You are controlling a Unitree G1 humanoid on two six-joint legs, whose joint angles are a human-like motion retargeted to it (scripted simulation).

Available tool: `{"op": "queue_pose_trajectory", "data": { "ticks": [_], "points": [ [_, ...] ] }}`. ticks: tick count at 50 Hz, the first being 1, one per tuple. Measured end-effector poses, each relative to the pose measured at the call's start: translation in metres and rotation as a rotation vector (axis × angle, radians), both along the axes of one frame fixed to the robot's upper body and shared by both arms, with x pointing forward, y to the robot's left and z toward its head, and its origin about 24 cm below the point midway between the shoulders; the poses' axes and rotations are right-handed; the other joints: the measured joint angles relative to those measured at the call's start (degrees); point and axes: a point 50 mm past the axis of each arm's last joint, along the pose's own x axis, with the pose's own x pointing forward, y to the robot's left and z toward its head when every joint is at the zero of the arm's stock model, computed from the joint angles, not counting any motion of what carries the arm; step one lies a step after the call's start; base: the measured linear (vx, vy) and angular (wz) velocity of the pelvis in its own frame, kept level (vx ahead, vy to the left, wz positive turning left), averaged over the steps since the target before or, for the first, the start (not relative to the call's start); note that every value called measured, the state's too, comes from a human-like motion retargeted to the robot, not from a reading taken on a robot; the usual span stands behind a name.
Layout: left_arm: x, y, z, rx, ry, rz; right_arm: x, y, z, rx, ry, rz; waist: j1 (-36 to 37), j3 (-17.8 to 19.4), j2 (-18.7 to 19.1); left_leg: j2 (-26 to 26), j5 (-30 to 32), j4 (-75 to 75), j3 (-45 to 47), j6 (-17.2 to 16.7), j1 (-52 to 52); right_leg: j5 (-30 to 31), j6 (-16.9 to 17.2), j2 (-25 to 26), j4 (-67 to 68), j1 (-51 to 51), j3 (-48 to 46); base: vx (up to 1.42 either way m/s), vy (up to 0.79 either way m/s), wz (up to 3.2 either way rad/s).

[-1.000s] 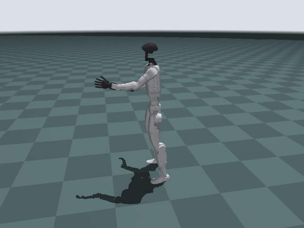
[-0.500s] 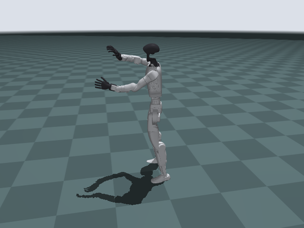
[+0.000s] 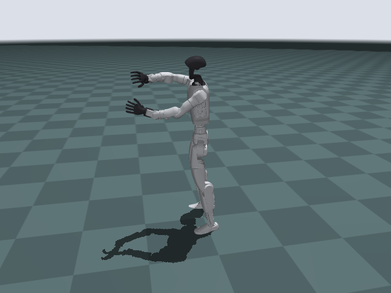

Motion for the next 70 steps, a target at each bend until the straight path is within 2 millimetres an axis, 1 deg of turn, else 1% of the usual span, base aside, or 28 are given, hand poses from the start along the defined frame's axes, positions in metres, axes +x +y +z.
{"op": "queue_pose_trajectory", "data": {
  "ticks": [4, 10, 20, 48, 52, 57, 60, 61, 63, 65, 67, 70],
  "points": [
    [0.001, 0.000, 0.005, -0.030, 0.002, -0.012, -0.002, 0.003, 0.003, -0.013, -0.012, 0.006, -0.21, -0.22, 0.13, -0.33, -0.15, 0.09, -0.48, 0.01, 0.05, -0.34, 0.00, -0.47, 0.14, 0.34, -0.44, 0.00, 0.00, 0.00],
    [0.001, -0.001, 0.012, -0.022, -0.021, -0.026, -0.004, 0.003, 0.006, -0.021, -0.019, 0.016, -0.22, -0.57, 0.48, -0.55, -0.38, 0.20, -0.86, 0.02, 0.20, -0.72, 0.00, -0.81, 0.28, 0.73, -0.80, 0.00, 0.00, 0.00],
    [0.001, -0.004, 0.022, -0.024, -0.049, -0.049, -0.007, 0.007, 0.003, -0.042, -0.016, 0.041, -0.03, -0.95, 0.82, -0.50, -0.63, 0.31, -0.98, 0.01, 0.47, -1.03, 0.00, -0.82, 0.37, 1.08, -0.96, 0.00, 0.00, 0.00],
    [-0.001, -0.009, 0.019, -0.005, -0.049, -0.071, -0.008, 0.010, 0.000, -0.054, -0.031, 0.063, 0.26, -1.47, -0.05, -0.42, -0.69, 0.29, -1.09, 0.01, 0.60, -1.11, 0.00, -0.76, 0.47, 1.22, -1.06, 0.00, 0.00, 0.00],
    [-0.001, -0.009, 0.018, 0.000, -0.046, -0.070, -0.006, 0.008, -0.001, -0.050, -0.031, 0.051, 0.28, -1.50, -0.33, -0.48, -0.64, 0.24, -1.15, 0.06, 0.57, -1.06, 0.00, -0.80, 0.46, 1.21, -1.10, 0.00, 0.00, 0.00],
    [-0.001, -0.009, 0.017, -0.016, -0.039, -0.067, 0.000, 0.001, -0.005, -0.010, -0.007, 0.016, 0.33, -1.52, -0.16, -0.60, -0.59, 0.19, -1.30, 0.23, 0.54, -1.01, 0.00, -0.93, 0.44, 1.24, -1.19, 0.00, 0.00, 0.00],
    [-0.001, -0.009, 0.015, -0.037, -0.026, -0.057, 0.005, -0.005, -0.009, 0.068, 0.049, -0.004, 0.29, -1.48, 0.30, -0.77, -0.61, 0.19, -1.46, 0.45, 0.59, -1.01, 0.00, -1.11, 0.46, 1.36, -1.25, 0.00, 0.00, 0.00],
    [0.000, -0.005, 0.012, -0.038, -0.014, -0.047, 0.007, -0.007, -0.013, 0.118, 0.086, -0.012, -0.05, -1.71, 0.25, -0.89, -0.68, 0.25, -1.56, 0.61, 0.66, -1.10, 0.00, -1.27, 0.53, 1.47, -1.25, 0.00, 0.00, 0.00],
    [0.001, -0.003, 0.009, -0.048, 0.008, -0.038, 0.012, -0.013, -0.019, 0.231, 0.185, -0.025, -0.21, -1.65, 0.33, -1.07, -0.70, 0.26, -1.71, 0.85, 0.68, -1.12, 0.00, -1.47, 0.57, 1.54, -1.30, 0.00, 0.00, 0.00],
    [0.002, -0.002, 0.008, -0.057, 0.032, -0.031, 0.016, -0.021, -0.025, 0.373, 0.323, -0.040, -0.31, -1.32, 0.34, -1.29, -0.73, 0.25, -1.84, 1.13, 0.78, -1.18, -0.01, -1.70, 0.68, 1.65, -1.30, 0.00, 0.00, 0.00],
    [0.004, 0.002, 0.006, -0.064, 0.058, -0.024, 0.022, -0.028, -0.040, 0.521, 0.492, -0.055, -0.51, -1.27, 0.47, -1.41, -0.80, 0.30, -1.89, 1.38, 0.92, -1.24, -0.10, -1.82, 0.75, 1.78, -1.23, 0.00, 0.00, 0.00],
    [0.005, 0.007, 0.007, -0.080, 0.082, -0.020, 0.030, -0.040, -0.072, 0.730, 0.765, -0.081, -0.81, -1.32, 0.83, -1.45, -0.88, 0.35, -1.83, 1.68, 1.10, -1.30, -0.32, -1.84, 0.83, 1.86, -1.03, 0.00, 0.00, 0.00]
  ]
}}
